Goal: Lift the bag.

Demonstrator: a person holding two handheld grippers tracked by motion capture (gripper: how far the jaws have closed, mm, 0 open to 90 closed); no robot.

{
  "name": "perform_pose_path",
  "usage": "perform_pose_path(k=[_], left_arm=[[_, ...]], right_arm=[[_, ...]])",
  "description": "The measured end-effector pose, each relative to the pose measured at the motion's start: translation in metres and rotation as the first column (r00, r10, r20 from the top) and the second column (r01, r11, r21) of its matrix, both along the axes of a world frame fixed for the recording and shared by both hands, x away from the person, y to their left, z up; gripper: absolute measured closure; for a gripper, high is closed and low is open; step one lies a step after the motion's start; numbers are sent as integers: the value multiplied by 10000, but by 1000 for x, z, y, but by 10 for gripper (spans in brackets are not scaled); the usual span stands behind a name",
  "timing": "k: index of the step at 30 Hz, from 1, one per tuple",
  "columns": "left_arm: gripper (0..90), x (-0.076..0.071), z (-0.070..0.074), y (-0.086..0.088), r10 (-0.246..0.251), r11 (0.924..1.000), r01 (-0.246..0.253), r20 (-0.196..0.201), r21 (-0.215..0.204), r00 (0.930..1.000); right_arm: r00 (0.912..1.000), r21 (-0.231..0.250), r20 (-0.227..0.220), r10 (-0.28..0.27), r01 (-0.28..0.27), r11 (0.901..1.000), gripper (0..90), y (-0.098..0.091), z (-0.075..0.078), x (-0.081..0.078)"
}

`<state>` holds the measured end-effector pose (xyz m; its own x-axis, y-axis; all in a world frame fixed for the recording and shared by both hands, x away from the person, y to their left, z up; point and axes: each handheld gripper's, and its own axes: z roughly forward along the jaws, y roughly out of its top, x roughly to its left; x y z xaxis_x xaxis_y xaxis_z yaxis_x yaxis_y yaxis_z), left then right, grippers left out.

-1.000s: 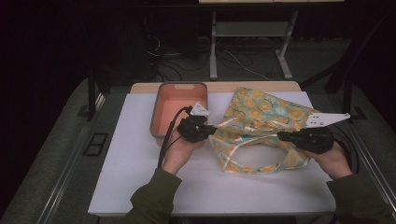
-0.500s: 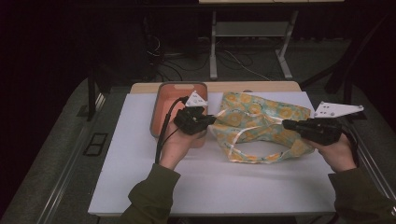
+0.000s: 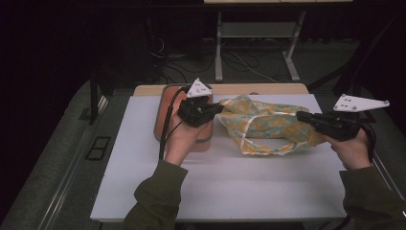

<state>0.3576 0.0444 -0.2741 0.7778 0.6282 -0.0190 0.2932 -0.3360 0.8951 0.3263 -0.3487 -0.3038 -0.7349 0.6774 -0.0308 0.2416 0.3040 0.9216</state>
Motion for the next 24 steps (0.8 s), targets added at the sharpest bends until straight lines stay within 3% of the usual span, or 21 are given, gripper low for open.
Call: perform_pose_path(k=[5, 12, 20, 24], left_arm=[[893, 3, -3, 1, -9, 10000, 9, -141, -21, 9999], [891, 13, -31, 2, -5, 9997, 32, -1040, 261, 9946], [883, 16, -63, 3, -62, 9986, 150, -1711, 502, 9852], [774, 16, -72, 6, -34, 9990, 114, -1831, 429, 9831]], right_arm=[[9998, -95, -194, -1, -1, 10000, 900, 0, -5, 2], [9964, -519, -848, -4, -40, 9986, 900, 6, -23, 11], [9872, -777, -1592, 46, -171, 9968, 899, 8, -44, 18], [9810, -885, -1940, 27, -202, 9959, 897, 9, -54, 20]])
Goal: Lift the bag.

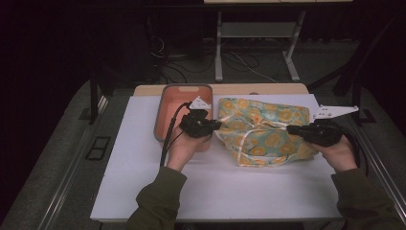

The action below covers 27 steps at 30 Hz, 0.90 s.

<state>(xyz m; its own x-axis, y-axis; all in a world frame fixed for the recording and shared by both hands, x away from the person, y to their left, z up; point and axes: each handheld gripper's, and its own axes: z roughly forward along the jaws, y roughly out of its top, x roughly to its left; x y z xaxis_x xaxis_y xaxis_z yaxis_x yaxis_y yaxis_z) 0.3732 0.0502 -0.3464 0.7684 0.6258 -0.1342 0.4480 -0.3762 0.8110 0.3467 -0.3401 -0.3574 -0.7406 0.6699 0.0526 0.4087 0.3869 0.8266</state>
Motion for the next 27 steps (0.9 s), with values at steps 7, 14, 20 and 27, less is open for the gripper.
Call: perform_pose_path(k=[7, 14, 20, 27], left_arm=[[557, -6, 0, 11, -226, 9995, 230, 199, -195, 9995], [319, -20, 8, 36, -709, 9967, 731, 604, -360, 9957], [192, -33, 6, 56, -1162, 9925, 1181, 577, -319, 9916], [129, -48, -1, 76, -1551, 9854, 1579, 465, -632, 9868]], right_arm=[[9992, 459, -337, 226, -210, 9987, 734, -4, 0, -2], [10000, 1111, 78, 54, -62, 9938, 478, -15, 18, -12], [9999, 1249, -27, -116, 119, 9921, 355, -15, 16, -15], [9997, 1091, -197, -126, 147, 9939, 323, -14, 3, -21]])
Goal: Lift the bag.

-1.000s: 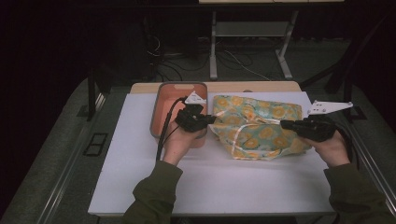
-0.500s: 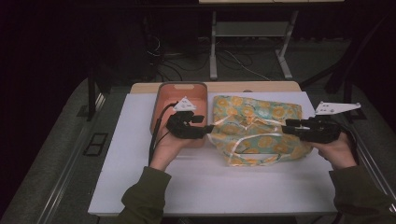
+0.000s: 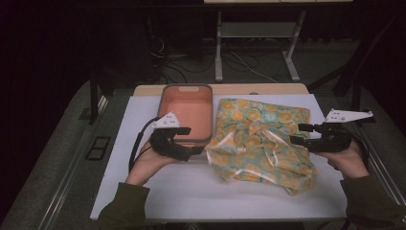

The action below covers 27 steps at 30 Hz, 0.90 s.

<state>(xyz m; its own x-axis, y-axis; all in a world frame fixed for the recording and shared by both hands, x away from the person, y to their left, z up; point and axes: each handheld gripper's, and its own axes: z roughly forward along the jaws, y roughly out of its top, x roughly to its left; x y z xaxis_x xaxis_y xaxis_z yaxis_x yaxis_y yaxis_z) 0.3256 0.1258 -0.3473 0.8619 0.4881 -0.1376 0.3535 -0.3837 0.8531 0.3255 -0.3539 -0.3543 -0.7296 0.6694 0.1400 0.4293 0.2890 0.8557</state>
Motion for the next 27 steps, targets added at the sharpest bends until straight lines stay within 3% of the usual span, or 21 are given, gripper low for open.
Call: perform_pose_path(k=[7, 12, 22, 27], left_arm=[[80, -17, -15, 27, 557, 9984, -555, 505, -59, 9972], [17, -21, -29, 38, 1041, 9945, -1046, 598, 41, 9928], [0, -31, -48, 46, 1338, 9899, -1371, 830, 362, 9875], [0, -33, -50, 47, 1359, 9896, -1392, 802, 363, 9875]], right_arm=[[9998, -139, 101, 154, -153, 9998, 265, 4, -13, -15], [9998, -192, 136, 108, -105, 9998, 227, 5, -28, -23], [9994, -73, 173, -285, 286, 9996, 181, -1, -52, -39], [9993, -62, 204, -328, 330, 9994, 180, -1, -55, -41]])
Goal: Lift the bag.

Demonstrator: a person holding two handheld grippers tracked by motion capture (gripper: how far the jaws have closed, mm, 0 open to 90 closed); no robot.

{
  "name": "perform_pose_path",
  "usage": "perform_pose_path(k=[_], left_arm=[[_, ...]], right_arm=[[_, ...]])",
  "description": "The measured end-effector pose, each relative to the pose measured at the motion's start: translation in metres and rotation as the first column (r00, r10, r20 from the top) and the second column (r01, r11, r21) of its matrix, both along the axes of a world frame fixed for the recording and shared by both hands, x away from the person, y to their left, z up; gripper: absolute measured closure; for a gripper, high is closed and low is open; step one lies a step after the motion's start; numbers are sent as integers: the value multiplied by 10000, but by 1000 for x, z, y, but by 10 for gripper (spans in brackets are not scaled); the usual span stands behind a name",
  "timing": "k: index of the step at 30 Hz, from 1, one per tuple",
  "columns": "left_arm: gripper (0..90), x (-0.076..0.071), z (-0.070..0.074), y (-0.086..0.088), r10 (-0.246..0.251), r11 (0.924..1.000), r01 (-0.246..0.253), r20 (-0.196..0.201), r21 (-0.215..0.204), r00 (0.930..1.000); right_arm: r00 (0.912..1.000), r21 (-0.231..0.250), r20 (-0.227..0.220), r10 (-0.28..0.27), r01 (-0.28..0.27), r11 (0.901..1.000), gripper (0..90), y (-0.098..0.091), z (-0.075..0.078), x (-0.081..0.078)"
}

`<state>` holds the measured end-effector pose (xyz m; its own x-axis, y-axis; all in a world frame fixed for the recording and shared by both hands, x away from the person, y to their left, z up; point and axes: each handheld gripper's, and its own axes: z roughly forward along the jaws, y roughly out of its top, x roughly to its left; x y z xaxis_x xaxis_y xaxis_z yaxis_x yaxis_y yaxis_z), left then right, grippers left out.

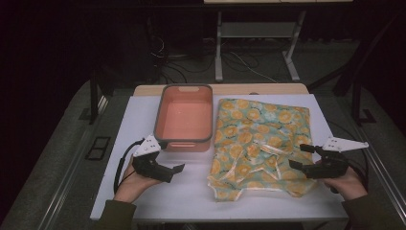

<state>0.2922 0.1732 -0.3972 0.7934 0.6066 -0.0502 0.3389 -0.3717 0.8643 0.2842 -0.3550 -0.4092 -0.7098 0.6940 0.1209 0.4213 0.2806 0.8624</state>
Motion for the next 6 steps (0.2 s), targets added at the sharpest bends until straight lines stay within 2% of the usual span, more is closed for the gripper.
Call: perform_pose_path(k=[6], left_arm=[[0, 0, 0, -1, 10, 10000, -10, -9, -4, 10000]], right_arm=[[10000, 23, 67, 13, -14, 10000, 179, 1, 0, 0]])
